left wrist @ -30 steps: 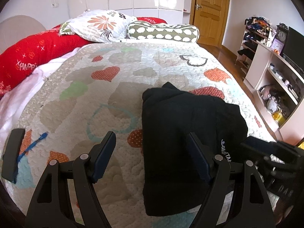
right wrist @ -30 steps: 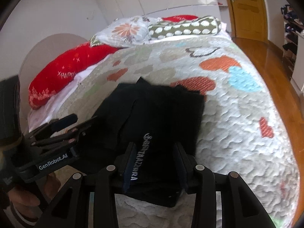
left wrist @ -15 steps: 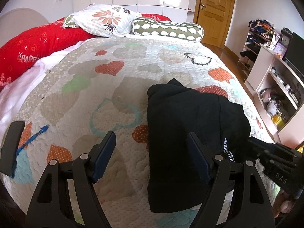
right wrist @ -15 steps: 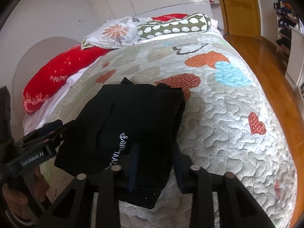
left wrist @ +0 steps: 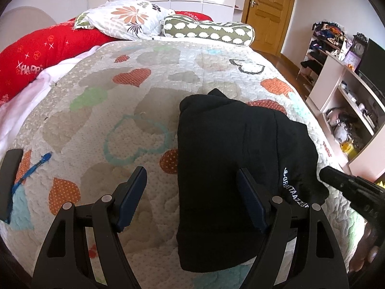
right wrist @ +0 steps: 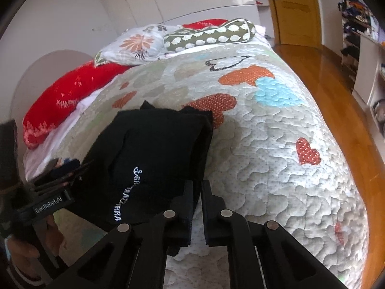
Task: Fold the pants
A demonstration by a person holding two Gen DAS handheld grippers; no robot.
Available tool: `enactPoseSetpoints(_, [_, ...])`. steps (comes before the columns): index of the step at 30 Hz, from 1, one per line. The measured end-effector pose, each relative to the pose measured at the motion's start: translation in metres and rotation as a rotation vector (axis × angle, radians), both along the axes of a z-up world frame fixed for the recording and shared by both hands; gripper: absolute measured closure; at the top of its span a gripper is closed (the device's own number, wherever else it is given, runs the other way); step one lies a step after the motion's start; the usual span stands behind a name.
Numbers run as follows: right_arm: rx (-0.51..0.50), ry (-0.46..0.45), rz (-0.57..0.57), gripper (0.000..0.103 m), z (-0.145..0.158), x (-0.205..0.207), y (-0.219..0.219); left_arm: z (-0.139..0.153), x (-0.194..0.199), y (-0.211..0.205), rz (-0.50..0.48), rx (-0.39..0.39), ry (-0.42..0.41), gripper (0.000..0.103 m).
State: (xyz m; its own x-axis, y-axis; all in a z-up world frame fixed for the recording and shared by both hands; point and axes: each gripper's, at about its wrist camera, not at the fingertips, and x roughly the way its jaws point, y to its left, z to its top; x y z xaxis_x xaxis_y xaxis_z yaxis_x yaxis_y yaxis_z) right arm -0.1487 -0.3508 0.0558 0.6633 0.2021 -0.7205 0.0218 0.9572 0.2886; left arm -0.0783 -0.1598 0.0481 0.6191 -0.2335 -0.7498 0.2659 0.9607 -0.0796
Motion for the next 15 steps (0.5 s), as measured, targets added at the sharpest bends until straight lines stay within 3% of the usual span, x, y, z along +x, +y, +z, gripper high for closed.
enactPoseSetpoints(2, [0.042, -0.023, -0.004, 0.074, 0.006, -0.002, -0.003, 0.003, -0.001, 0.001, 0.0, -0.004, -0.005, 0.025])
enactPoseSetpoints(4, [0.056, -0.029, -0.011, 0.065, 0.009, -0.001, -0.003, 0.006, -0.002, 0.002, -0.002, -0.006, -0.011, 0.025])
enactPoseSetpoints(10, [0.044, -0.029, 0.011, 0.065, 0.01, 0.007, 0.009, 0.01, 0.001, 0.007, -0.014, -0.045, -0.009, 0.025])
enactPoseSetpoints(15, [0.074, 0.004, -0.006, 0.06, -0.003, 0.016, 0.006, 0.006, 0.013, 0.017, -0.057, -0.136, 0.046, 0.025])
